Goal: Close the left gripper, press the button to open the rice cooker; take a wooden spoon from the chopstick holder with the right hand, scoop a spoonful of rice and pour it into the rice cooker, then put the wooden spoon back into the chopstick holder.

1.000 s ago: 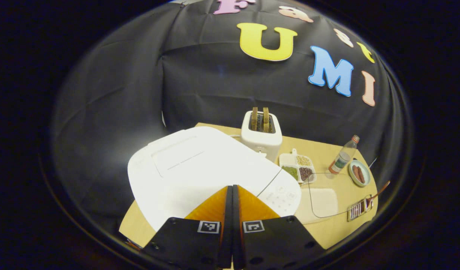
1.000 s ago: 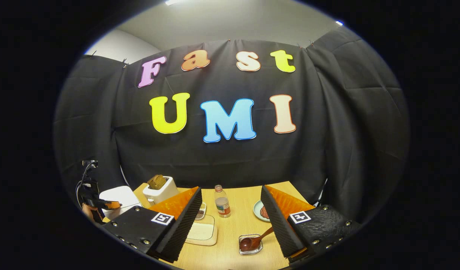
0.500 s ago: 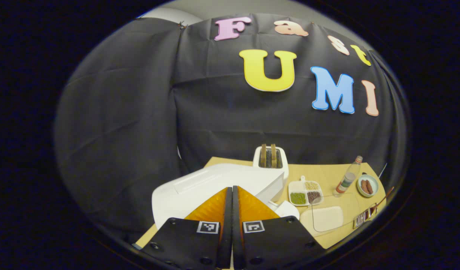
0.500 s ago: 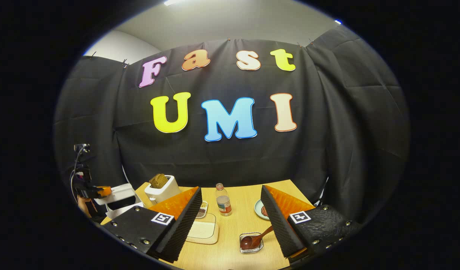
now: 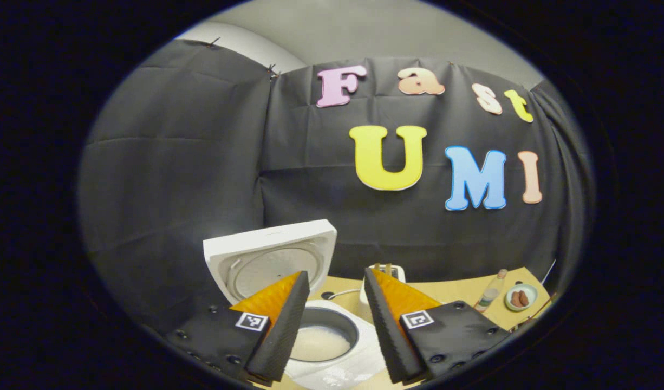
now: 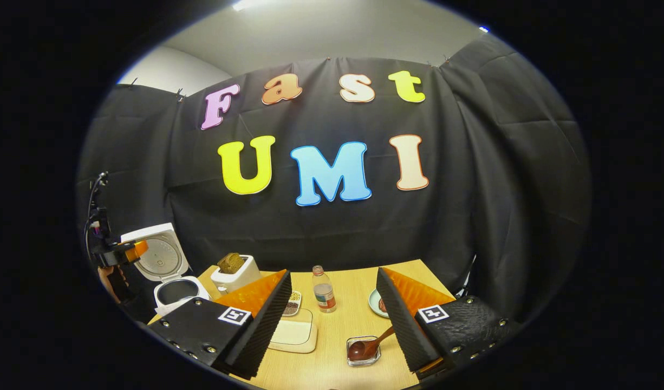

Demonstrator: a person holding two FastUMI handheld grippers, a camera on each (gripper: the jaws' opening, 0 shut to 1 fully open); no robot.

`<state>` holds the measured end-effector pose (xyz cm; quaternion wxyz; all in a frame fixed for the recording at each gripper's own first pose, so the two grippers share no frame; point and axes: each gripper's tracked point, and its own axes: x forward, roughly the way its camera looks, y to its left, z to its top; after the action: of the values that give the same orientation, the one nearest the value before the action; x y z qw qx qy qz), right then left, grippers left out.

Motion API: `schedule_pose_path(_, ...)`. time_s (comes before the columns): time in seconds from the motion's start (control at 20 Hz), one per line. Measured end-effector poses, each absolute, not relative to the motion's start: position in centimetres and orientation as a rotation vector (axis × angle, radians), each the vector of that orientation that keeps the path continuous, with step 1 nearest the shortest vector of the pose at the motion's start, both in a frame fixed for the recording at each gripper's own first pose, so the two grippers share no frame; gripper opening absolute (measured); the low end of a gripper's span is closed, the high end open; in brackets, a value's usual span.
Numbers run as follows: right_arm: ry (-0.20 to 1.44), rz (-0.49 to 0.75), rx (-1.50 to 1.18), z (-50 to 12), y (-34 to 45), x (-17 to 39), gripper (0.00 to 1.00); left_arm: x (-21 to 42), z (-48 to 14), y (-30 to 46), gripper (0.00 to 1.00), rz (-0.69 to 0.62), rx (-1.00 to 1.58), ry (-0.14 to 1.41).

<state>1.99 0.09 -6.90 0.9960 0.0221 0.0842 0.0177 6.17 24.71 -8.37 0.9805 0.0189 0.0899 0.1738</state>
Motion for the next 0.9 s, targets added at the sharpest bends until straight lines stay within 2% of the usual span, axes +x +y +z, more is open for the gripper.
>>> schedule_pose_path(0.05, 0.164, 0.037, 0.047, -6.9, -0.1, 2.1, 0.96, 5.9, -7.7, 23.6, 0.85, 0.331, 0.043, 0.154)
schedule_pose_path(0.1, 0.159, 0.039, 0.05, -6.9, -0.4, 2.1, 0.96, 5.7, -7.1, 22.6, 0.9, 0.311, 0.049, 0.135)
schedule_pose_path(0.15, 0.154, 0.041, 0.05, -6.9, -0.6, 2.3, 0.96, 5.3, -6.6, 21.3, 0.9, 0.292, 0.053, 0.12)
schedule_pose_path(0.2, 0.149, 0.042, 0.05, -7.1, -1.0, 2.5, 0.96, 4.9, -5.9, 20.2, 0.98, 0.274, 0.055, 0.105)
schedule_pose_path(0.3, 0.157, 0.041, 0.055, -8.0, -1.9, 2.9, 0.96, 4.6, -4.5, 18.3, 0.99, 0.257, 0.058, 0.035)
schedule_pose_path(0.35, 0.167, 0.028, 0.059, -8.6, -2.6, 3.1, 0.96, 4.3, -3.6, 17.0, 0.96, 0.233, 0.049, 0.001)
schedule_pose_path(0.45, 0.181, -0.002, 0.045, -9.7, -4.1, 3.5, 0.96, 3.7, -3.1, 15.2, 0.98, 0.21, 0.045, -0.036)
schedule_pose_path(0.65, 0.235, -0.025, 0.013, -13.7, -6.4, 4.2, 0.96, 3.4, -3.6, 13.3, 1.0, 0.182, 0.076, -0.014)
schedule_pose_path(0.9, 0.315, -0.072, 0.101, -18.6, -9.2, 4.9, 0.97, 2.8, -4.7, 11.8, 1.0, 0.152, 0.098, 0.035)
